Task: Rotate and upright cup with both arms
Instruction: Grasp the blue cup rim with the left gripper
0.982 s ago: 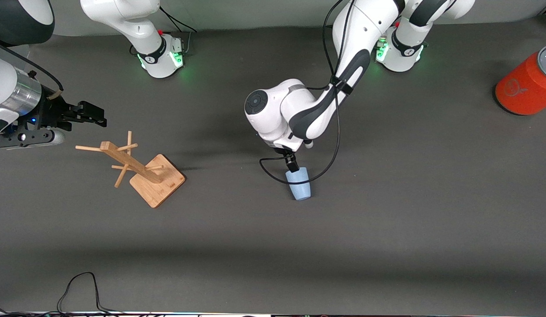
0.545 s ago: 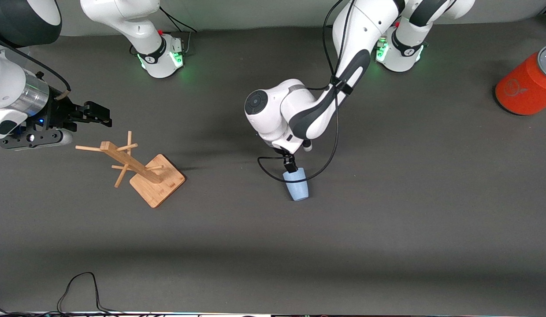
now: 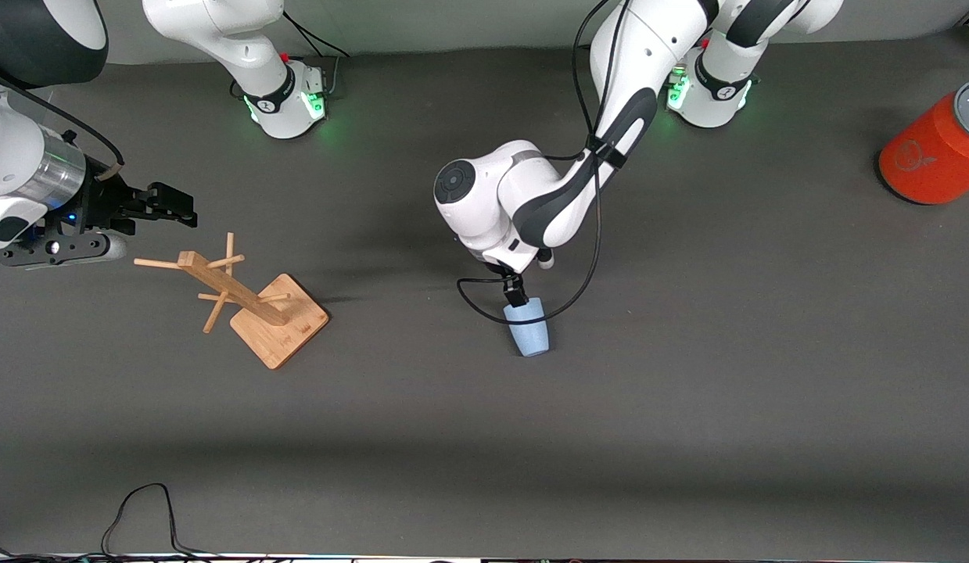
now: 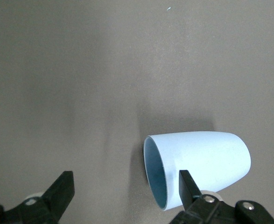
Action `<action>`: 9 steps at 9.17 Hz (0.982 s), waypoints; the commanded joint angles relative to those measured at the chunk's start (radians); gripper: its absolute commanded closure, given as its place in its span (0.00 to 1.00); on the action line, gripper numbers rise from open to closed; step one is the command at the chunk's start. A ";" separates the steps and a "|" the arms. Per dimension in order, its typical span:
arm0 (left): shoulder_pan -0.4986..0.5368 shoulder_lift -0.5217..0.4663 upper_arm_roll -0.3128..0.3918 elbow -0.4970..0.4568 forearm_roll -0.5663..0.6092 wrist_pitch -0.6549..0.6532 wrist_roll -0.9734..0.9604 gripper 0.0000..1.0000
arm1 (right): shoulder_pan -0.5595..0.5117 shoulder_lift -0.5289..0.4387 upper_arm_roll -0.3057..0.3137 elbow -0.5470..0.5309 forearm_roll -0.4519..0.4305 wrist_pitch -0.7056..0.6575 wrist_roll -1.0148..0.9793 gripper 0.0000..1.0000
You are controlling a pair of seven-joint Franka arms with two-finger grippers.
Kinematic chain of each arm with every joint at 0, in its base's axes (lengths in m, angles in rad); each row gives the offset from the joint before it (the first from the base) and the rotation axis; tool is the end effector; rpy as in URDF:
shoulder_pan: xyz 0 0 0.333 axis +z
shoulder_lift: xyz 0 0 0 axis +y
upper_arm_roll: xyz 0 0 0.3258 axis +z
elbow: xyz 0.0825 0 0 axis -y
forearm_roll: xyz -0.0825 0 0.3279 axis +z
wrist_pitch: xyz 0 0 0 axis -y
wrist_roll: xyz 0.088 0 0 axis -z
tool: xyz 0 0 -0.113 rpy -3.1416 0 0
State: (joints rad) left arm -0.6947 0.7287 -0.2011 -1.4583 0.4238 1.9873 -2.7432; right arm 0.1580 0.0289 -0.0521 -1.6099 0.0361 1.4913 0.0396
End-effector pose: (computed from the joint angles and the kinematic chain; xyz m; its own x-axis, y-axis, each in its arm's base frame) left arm 0.4544 -0.4813 0.2790 -0.1186 0.9579 0.2616 0.9885 0.0891 0.1218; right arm 0.4918 0.0570 0.5917 0.9866 0.0678 -0.1481 0.0642 -0.9975 -0.0287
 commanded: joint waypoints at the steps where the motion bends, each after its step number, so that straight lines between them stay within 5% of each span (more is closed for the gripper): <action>1: -0.012 -0.046 0.002 0.023 0.135 -0.042 -0.541 0.00 | 0.006 -0.003 -0.003 -0.004 -0.013 0.012 0.016 0.00; 9: 0.000 -0.064 -0.001 0.032 0.124 -0.004 -0.195 0.00 | 0.005 0.006 -0.006 -0.004 -0.007 0.018 0.011 0.00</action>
State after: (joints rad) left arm -0.6879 0.7330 -0.2008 -1.4566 0.4166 1.9874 -2.7494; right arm 0.1580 0.0323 -0.0544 -1.6099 0.0361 1.4929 0.0396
